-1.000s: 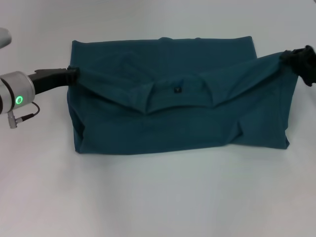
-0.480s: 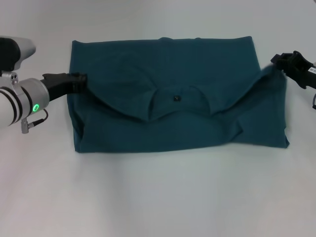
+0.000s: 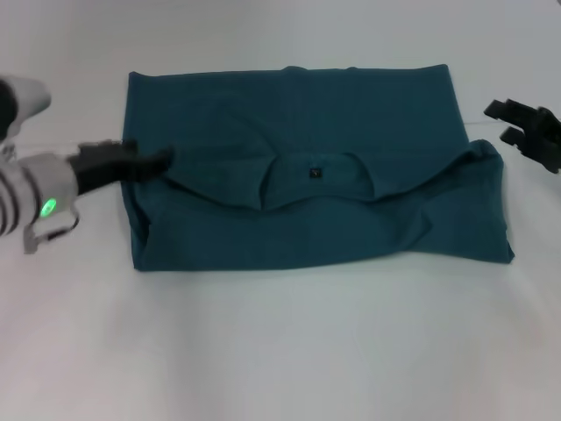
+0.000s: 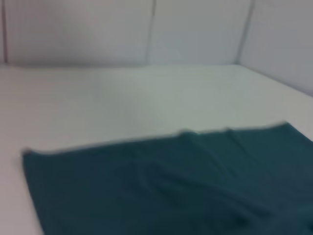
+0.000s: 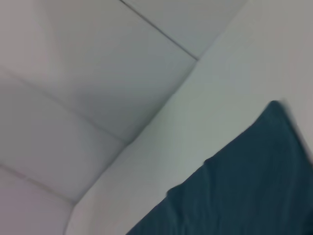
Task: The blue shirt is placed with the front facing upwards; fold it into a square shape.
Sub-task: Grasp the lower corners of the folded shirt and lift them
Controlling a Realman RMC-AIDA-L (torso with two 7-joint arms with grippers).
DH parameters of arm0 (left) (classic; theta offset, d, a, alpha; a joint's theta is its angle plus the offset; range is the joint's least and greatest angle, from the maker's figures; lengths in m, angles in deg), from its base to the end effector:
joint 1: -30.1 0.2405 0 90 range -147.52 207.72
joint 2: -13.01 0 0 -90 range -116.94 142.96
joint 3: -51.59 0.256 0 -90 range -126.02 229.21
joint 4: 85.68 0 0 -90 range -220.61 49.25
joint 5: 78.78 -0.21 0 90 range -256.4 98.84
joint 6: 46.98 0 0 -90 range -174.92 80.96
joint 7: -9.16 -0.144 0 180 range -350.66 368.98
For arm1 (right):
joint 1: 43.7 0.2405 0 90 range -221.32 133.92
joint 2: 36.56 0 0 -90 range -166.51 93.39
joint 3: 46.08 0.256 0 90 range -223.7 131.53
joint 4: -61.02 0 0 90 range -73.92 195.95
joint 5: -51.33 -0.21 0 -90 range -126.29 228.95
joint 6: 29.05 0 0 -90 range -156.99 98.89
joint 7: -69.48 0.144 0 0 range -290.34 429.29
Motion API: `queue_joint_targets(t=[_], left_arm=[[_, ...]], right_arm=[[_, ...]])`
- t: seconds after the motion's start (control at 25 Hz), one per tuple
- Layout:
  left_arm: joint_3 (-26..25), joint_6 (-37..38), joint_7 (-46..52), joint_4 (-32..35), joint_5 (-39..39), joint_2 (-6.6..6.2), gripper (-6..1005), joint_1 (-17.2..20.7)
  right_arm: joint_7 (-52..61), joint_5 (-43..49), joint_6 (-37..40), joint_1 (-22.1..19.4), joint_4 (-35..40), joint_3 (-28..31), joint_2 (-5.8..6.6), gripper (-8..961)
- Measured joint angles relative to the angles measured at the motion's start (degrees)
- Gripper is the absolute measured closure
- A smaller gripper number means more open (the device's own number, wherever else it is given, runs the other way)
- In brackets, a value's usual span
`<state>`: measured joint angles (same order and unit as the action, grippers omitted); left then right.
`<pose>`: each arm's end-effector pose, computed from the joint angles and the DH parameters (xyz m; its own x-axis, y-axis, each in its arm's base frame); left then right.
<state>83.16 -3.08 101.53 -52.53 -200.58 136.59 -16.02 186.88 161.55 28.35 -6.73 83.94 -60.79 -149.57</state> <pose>-0.2405 0.4507 -0.0088 0.7051 0.4415 0.5548 0.7088 -0.4620 -0.5332 0.3308 0.4101 0.0692 -0.0994 -0.4816 -0.8708 -0.9916 -0.0250 0.1270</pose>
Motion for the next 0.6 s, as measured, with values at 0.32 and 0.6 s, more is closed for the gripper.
queue_joint_targets(t=[0.32, 0.6], left_arm=[[19.89, 7.34, 12.21, 15.50, 0.55, 1.05, 314, 16.55], [24.50, 6.64, 12.64, 14.39, 0.19, 0.98, 244, 16.41]], right_arm=[[-9.36, 0.00, 12.58, -8.85, 4.54, 0.11, -0.68, 193], [-10.69, 0.16, 14.07, -10.29, 4.58, 0.00, -0.72, 190]])
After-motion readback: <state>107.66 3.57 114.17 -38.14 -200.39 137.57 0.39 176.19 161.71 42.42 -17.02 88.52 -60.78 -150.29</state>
